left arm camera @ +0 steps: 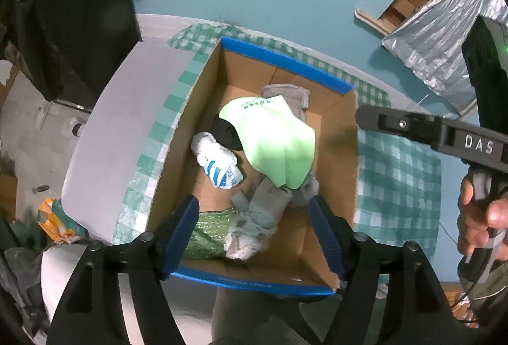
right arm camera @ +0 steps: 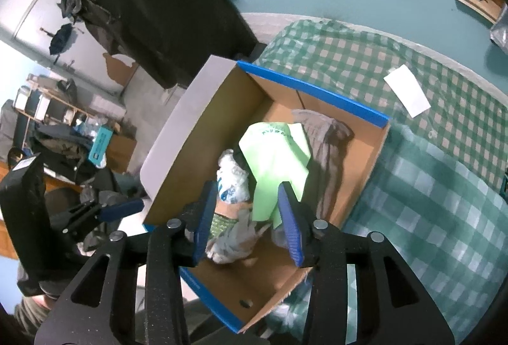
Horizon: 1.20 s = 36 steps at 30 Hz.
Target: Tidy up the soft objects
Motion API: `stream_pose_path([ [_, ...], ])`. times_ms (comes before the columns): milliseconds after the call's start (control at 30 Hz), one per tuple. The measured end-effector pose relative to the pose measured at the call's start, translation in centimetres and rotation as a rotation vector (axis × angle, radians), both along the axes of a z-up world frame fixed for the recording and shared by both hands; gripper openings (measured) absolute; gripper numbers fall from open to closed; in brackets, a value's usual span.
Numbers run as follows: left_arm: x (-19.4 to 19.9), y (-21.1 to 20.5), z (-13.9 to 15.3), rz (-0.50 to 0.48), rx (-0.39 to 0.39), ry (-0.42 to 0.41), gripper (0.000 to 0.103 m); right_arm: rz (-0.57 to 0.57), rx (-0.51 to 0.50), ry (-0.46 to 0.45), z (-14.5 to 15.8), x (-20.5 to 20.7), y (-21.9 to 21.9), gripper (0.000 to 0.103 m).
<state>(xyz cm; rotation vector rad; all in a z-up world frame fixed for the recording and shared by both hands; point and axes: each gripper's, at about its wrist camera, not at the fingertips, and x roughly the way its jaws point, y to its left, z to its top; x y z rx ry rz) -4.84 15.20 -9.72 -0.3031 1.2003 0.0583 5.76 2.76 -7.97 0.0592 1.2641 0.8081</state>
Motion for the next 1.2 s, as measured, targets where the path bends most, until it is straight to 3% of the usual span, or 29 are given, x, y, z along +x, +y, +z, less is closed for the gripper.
stream_pose_path([
  [133, -0.5, -0.2, 1.7, 0.007, -0.002, -0.023, 0.078, -0.018, -0.016, -0.020, 1.4, -0.6, -0.8, 0.044],
  [467, -1.3, -1.6, 5.1, 0.009, 0.081, -0.050, 0.081, -0.067, -0.065, -0.099, 5.1, -2.3, -2.5, 0.058],
  [867, -2.0, -3.3, 7.3, 0.013, 0.143, -0.024, 0.081, -0.114, -0.153, -0.182, 7.4, -4.5, -4.6, 0.060],
  [1200, -1.8, -4.7, 7.9, -0.037, 0.166, -0.016, 0.081, -0.167, -0.170, -0.187, 7.9, -4.9, -6.6, 0.061],
])
